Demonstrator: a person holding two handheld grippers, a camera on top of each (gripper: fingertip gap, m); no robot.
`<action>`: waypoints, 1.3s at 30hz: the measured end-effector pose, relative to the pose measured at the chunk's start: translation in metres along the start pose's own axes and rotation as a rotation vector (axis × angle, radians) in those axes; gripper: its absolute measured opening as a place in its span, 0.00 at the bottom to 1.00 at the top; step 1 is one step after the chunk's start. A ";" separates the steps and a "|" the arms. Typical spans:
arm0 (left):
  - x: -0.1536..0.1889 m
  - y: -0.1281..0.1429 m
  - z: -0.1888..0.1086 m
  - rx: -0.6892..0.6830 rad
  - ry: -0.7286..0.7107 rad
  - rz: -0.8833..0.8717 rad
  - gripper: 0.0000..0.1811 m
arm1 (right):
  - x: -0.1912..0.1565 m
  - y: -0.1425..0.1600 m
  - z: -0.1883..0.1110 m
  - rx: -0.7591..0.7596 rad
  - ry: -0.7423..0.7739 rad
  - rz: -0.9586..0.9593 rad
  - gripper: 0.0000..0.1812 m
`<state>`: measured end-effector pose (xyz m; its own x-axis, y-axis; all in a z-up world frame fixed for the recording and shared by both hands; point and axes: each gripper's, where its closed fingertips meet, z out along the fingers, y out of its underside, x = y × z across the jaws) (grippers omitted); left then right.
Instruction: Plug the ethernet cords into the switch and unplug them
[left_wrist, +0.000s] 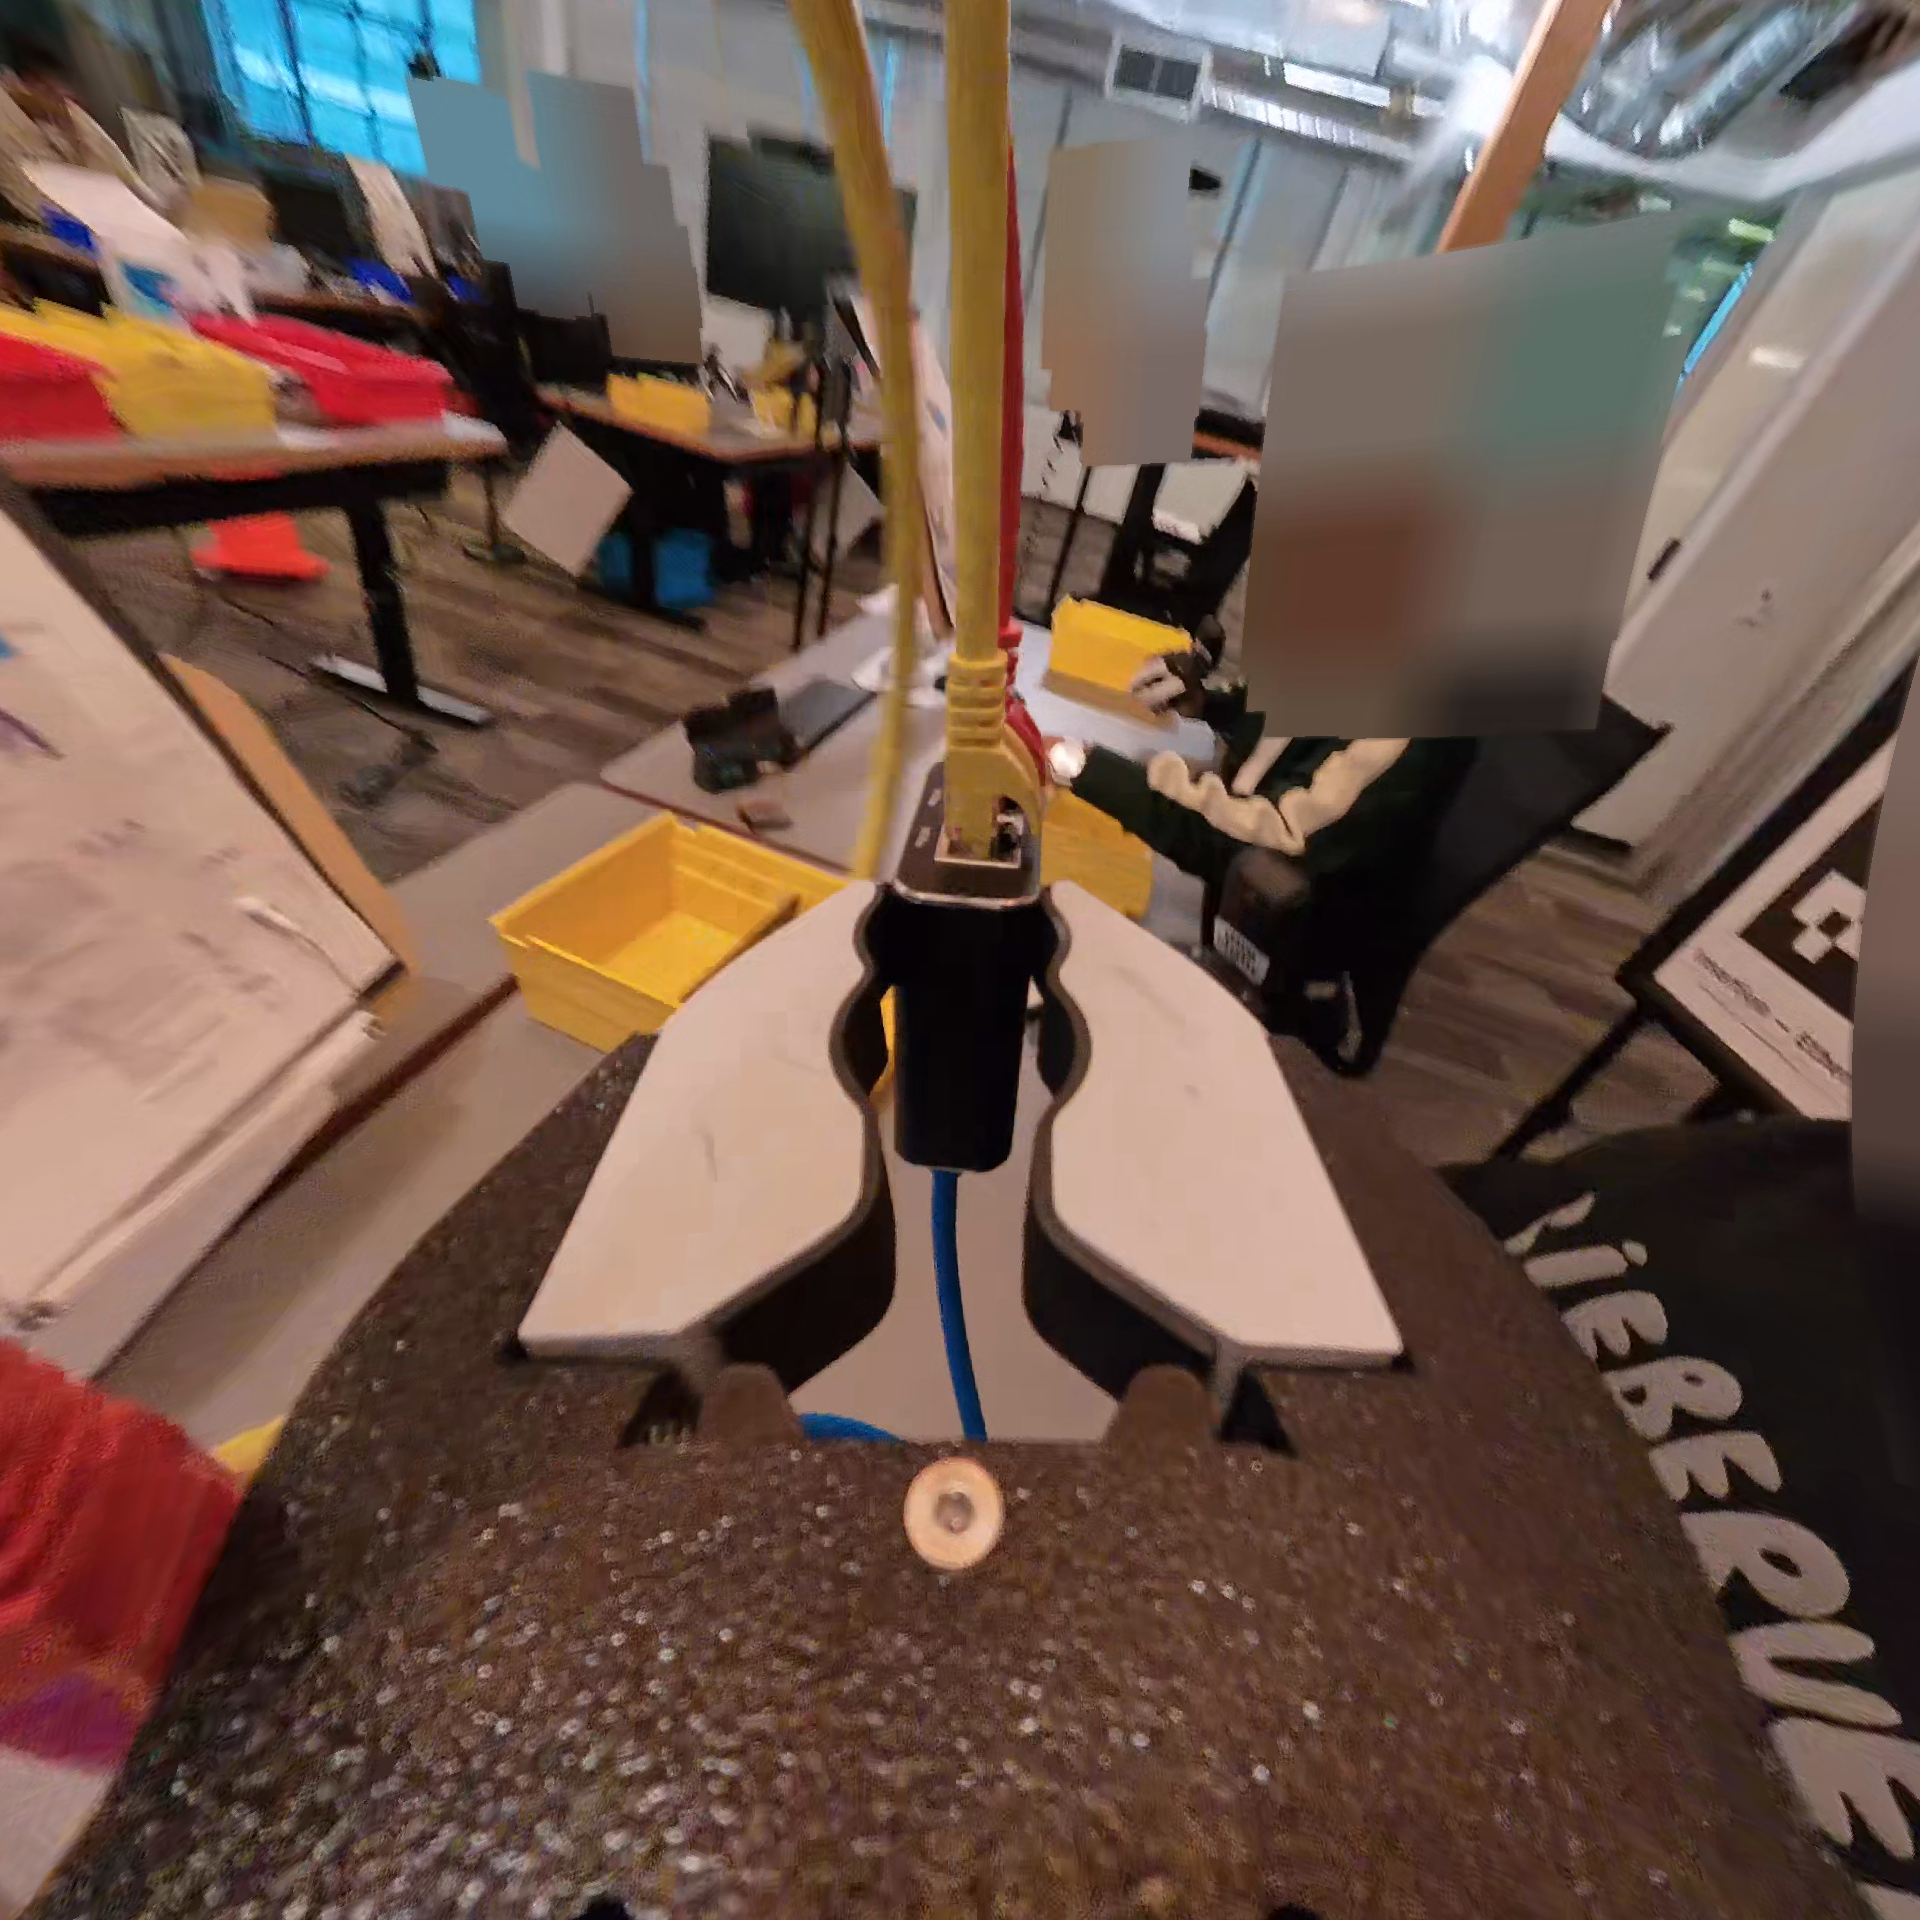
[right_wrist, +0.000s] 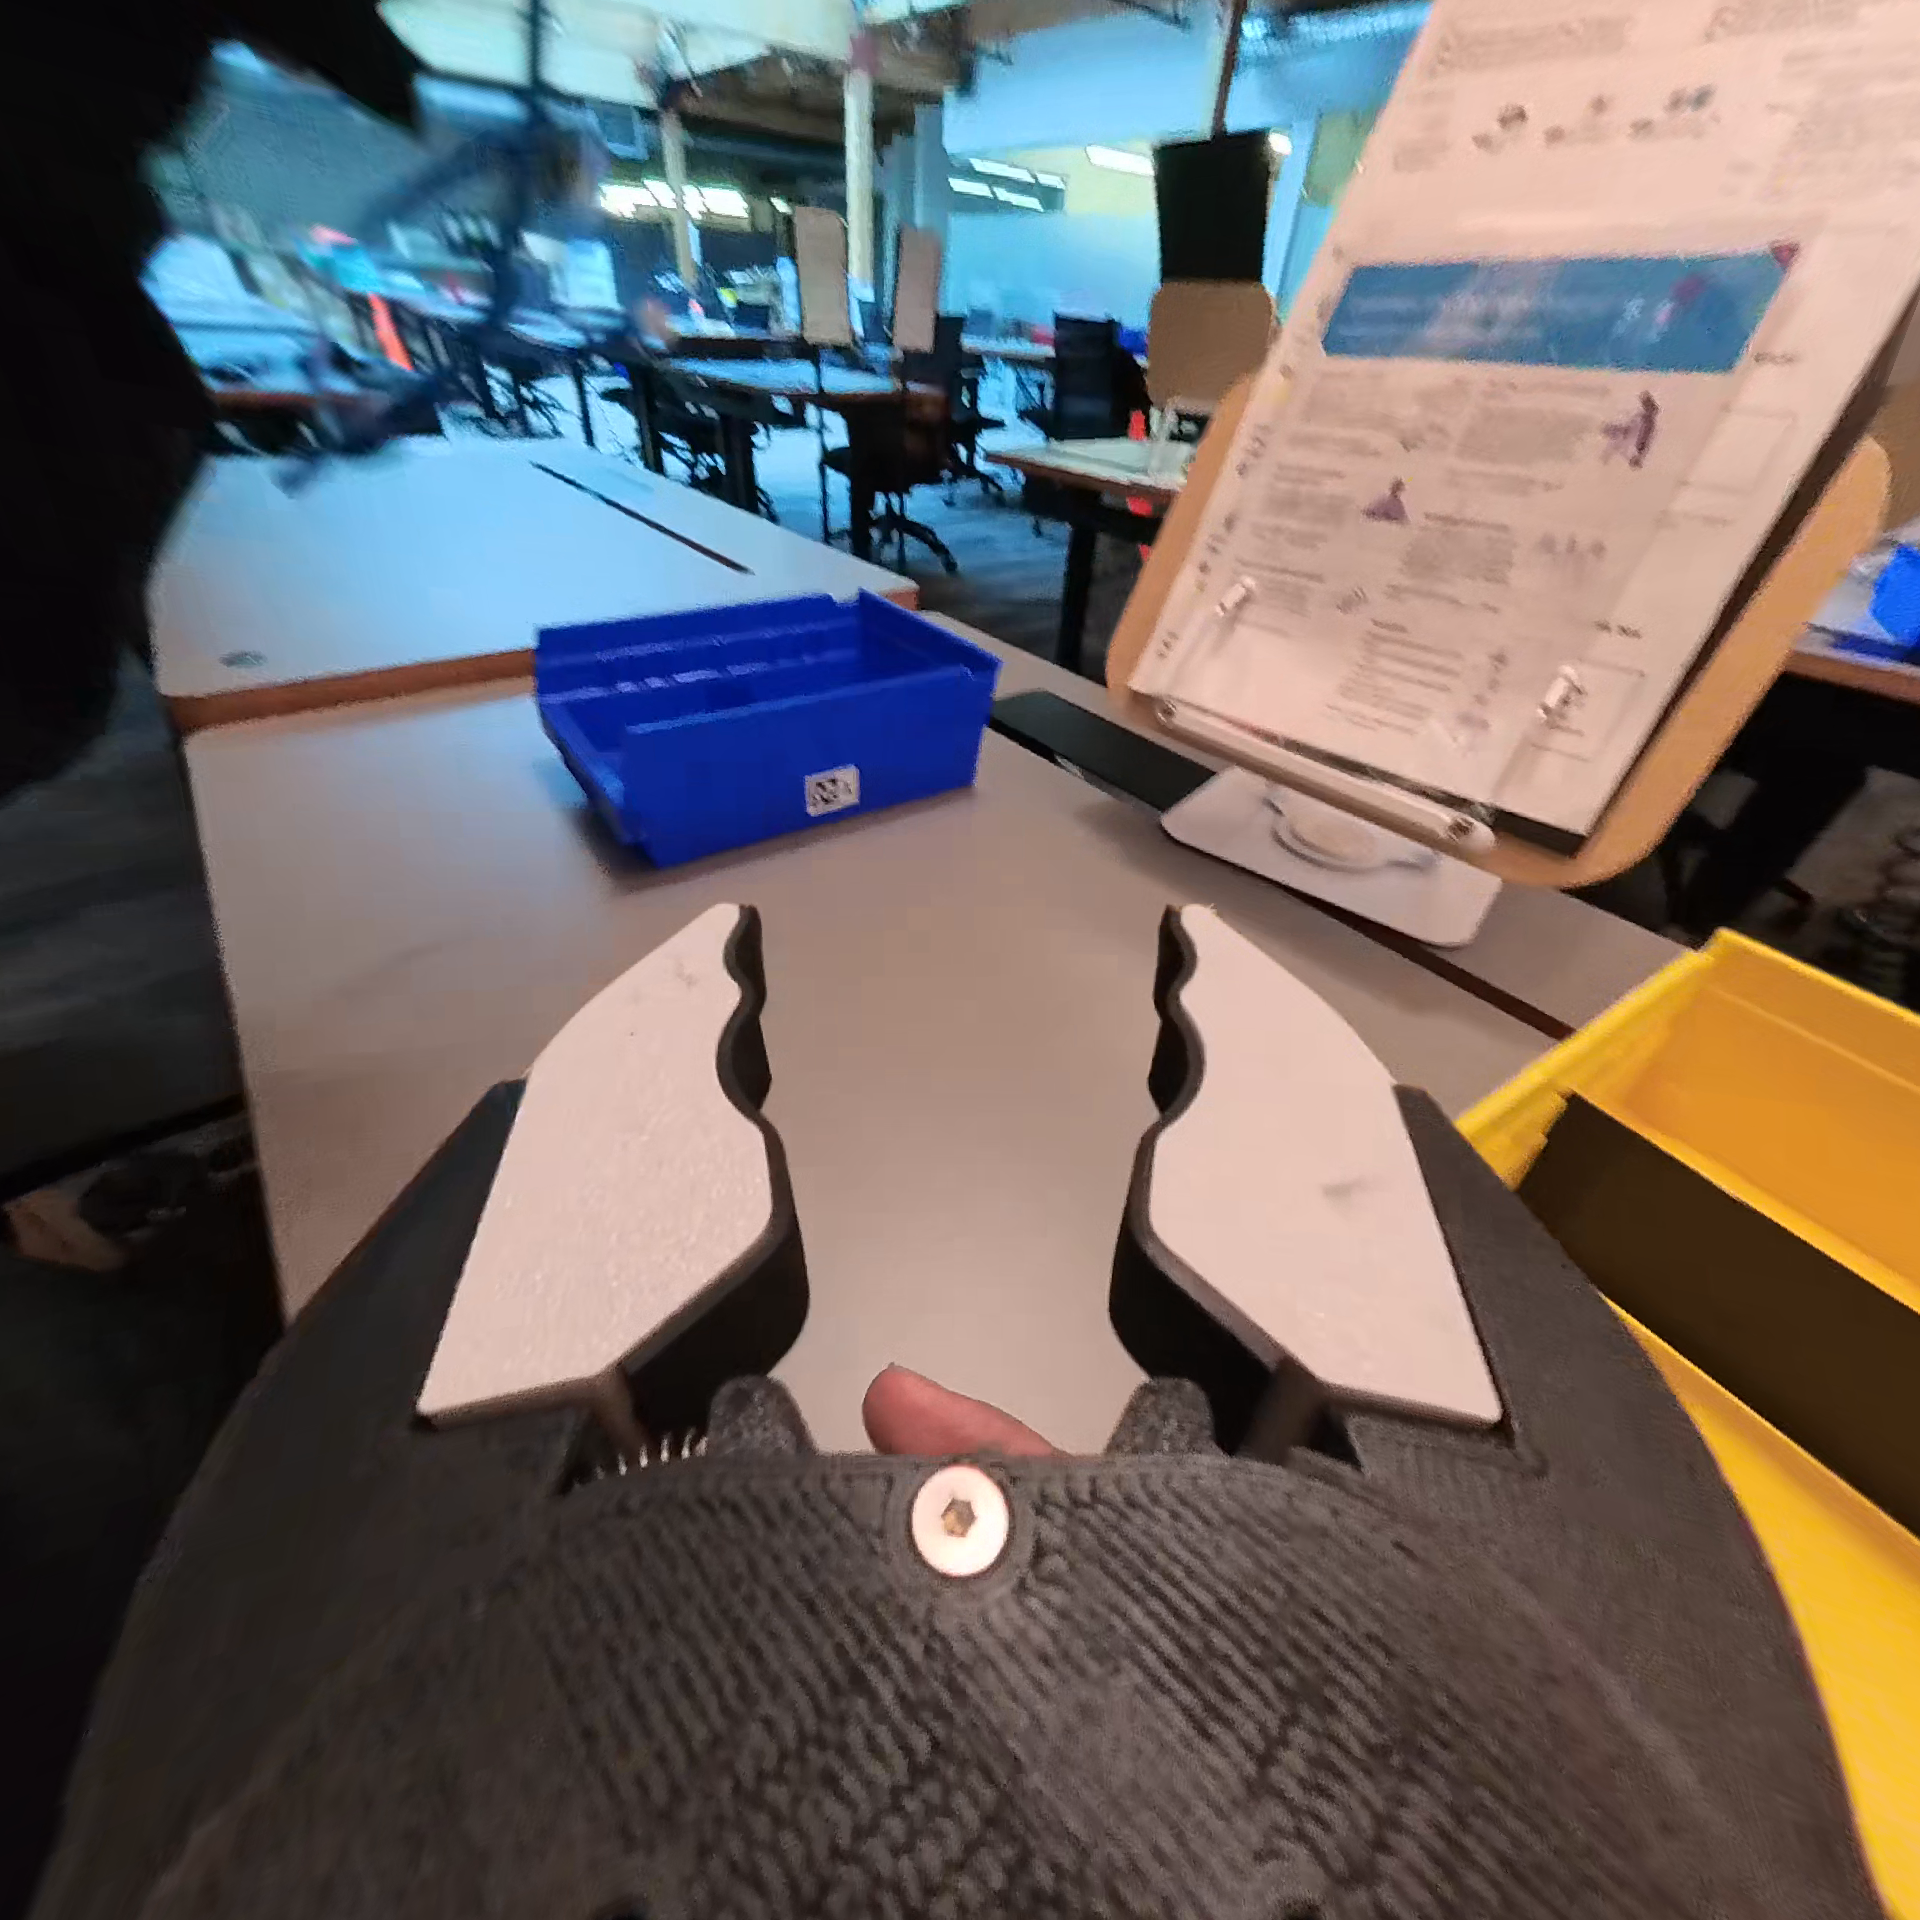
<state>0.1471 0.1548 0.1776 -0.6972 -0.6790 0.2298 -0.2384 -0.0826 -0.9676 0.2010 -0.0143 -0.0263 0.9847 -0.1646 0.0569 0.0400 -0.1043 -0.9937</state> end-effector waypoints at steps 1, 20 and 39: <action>0.000 0.020 0.014 -0.045 0.017 -0.015 0.14 | -0.006 -0.005 0.000 0.021 -0.018 0.008 0.40; -0.034 0.298 0.104 -0.402 0.353 -0.247 0.14 | -0.061 0.099 0.099 -0.100 -0.507 0.587 0.13; -0.057 0.323 0.094 -0.181 -0.554 0.085 0.37 | -0.047 0.080 0.127 0.236 -0.352 1.184 0.13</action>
<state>0.1739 0.0981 -0.1580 -0.2730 -0.9619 0.0167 -0.3430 0.0811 -0.9358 0.1793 0.1101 -0.1208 0.4278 0.2369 -0.8723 -0.9039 0.1114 -0.4130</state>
